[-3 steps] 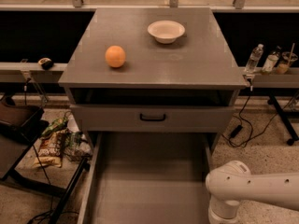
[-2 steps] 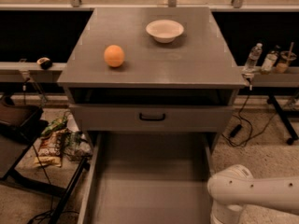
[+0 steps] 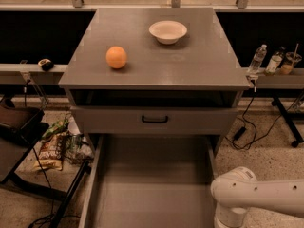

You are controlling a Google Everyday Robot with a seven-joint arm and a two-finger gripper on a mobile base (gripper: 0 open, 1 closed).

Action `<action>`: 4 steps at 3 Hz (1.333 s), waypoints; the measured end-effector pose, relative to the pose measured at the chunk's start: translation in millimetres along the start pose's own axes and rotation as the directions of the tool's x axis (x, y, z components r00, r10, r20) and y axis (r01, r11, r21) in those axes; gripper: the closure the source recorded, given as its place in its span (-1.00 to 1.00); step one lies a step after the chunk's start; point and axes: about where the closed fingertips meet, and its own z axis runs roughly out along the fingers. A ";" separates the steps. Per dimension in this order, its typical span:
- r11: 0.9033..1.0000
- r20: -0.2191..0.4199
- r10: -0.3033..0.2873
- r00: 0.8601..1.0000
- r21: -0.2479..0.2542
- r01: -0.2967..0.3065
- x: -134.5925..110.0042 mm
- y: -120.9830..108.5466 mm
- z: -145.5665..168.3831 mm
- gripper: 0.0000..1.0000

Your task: Open middle drawer

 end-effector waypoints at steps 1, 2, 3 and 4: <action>1.000 0.000 0.000 1.000 0.000 0.000 0.0 0.0 0.0 -0.72; 1.000 0.000 0.000 1.000 0.000 0.000 0.0 0.0 0.0 -1.00; 0.997 -0.037 0.048 0.998 0.063 -0.046 9.4 17.3 -52.3 -1.00; 0.987 -0.070 0.129 0.989 0.108 -0.121 22.2 43.7 -130.4 -1.00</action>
Offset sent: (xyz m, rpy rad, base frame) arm 0.0000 0.0000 0.0000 0.0000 0.0001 0.0000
